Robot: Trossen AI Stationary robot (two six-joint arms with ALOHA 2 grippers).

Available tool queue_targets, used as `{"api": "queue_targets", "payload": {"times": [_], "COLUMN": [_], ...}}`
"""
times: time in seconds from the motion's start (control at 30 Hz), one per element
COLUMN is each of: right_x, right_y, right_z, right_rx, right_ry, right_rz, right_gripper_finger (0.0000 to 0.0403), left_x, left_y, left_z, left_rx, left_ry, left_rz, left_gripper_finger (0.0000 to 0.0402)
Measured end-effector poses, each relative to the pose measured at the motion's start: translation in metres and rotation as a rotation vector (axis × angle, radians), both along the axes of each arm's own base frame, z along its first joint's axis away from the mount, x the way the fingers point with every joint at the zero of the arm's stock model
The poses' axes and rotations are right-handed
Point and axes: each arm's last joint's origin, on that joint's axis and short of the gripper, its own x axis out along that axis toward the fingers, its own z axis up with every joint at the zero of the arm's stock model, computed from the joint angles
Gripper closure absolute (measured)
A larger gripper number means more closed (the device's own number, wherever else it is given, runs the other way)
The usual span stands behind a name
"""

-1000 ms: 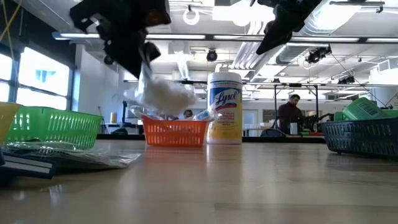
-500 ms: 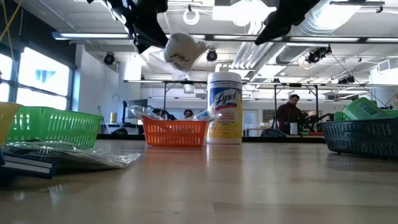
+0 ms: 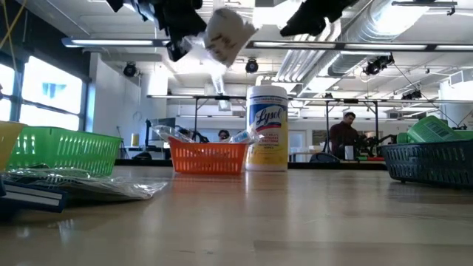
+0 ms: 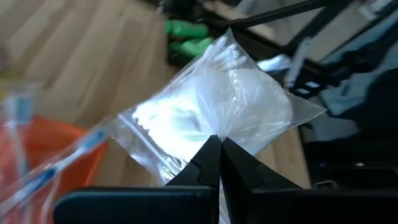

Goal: Pick & Place Travel size toiletries
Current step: Put the white cotton pack into the bottom black bin

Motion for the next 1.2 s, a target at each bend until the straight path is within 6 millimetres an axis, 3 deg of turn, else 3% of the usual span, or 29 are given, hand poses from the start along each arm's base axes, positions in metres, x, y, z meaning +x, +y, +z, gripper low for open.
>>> {"api": "queue_targets", "payload": {"times": [0.27, 0.5, 0.67, 0.87, 1.2], "right_x": [0.010, 0.015, 0.032, 0.061, 0.066], "right_y": [0.011, 0.014, 0.012, 0.013, 0.016], "right_z": [0.001, 0.008, -0.002, -0.021, -0.014], "right_rx": [-0.098, -0.128, -0.121, -0.119, -0.129], "right_ry": [-0.063, -0.158, -0.173, -0.218, -0.314], "right_rz": [0.090, 0.106, 0.109, 0.133, 0.172], "right_gripper_finger": [0.0186, 0.0111, 0.0078, 0.0082, 0.0113], "left_x": [0.002, 0.004, 0.005, 0.006, 0.005], "left_y": [-0.003, -0.004, -0.003, -0.003, -0.003], "left_z": [0.018, 0.023, 0.027, 0.028, 0.027], "left_rx": [-0.013, -0.011, 0.007, 0.011, 0.009], "left_ry": [-0.178, -0.238, -0.283, -0.296, -0.281], "left_rz": [-0.115, -0.159, -0.164, -0.164, -0.160], "left_gripper_finger": [0.0401, 0.0401, 0.0401, 0.0401, 0.0401]}}
